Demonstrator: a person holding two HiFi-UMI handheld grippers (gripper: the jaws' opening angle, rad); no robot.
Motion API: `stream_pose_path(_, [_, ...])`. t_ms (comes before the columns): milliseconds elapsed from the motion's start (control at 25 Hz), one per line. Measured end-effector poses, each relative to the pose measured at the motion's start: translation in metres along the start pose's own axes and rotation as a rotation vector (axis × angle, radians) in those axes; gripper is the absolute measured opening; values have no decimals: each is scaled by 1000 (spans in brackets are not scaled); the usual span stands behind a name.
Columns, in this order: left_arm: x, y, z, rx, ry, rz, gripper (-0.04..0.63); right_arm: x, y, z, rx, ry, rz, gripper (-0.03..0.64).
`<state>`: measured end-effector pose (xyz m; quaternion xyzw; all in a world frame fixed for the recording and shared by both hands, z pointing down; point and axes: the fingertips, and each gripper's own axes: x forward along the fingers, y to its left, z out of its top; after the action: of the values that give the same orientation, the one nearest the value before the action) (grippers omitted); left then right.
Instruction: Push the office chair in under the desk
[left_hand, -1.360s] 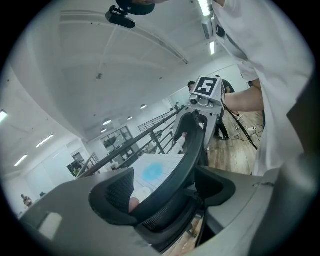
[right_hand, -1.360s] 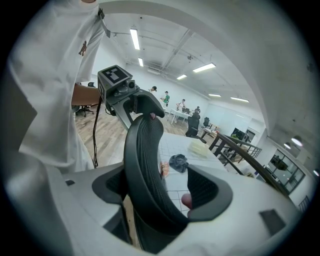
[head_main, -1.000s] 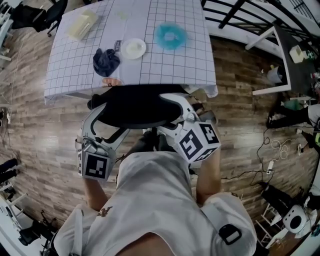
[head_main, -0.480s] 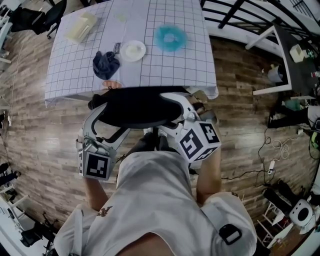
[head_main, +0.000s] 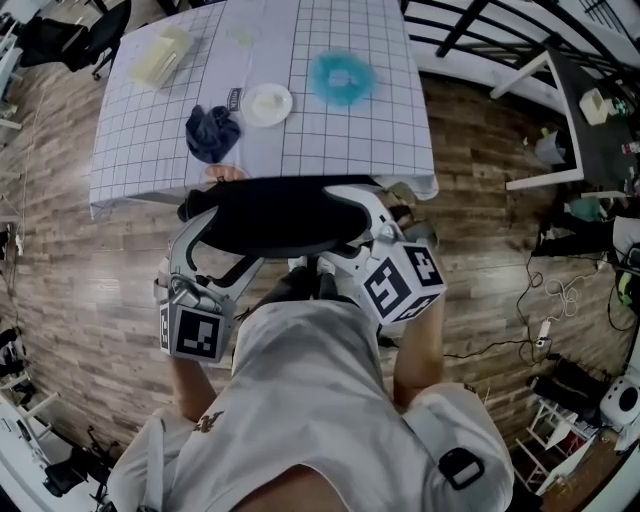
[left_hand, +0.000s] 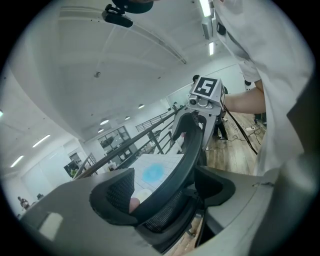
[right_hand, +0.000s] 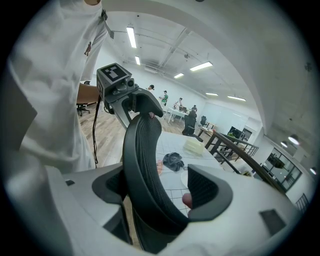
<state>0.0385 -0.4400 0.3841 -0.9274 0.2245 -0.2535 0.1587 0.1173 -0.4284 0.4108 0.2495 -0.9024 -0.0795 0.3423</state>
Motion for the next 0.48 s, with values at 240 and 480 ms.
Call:
stream_pose_path(240, [-1, 0, 0, 2, 3, -4, 377, 0, 1, 0, 4, 10, -4, 345])
stream_pose_path(480, [-1, -1, 1, 1, 2, -12, 373, -1, 1, -1, 3, 12, -3, 345])
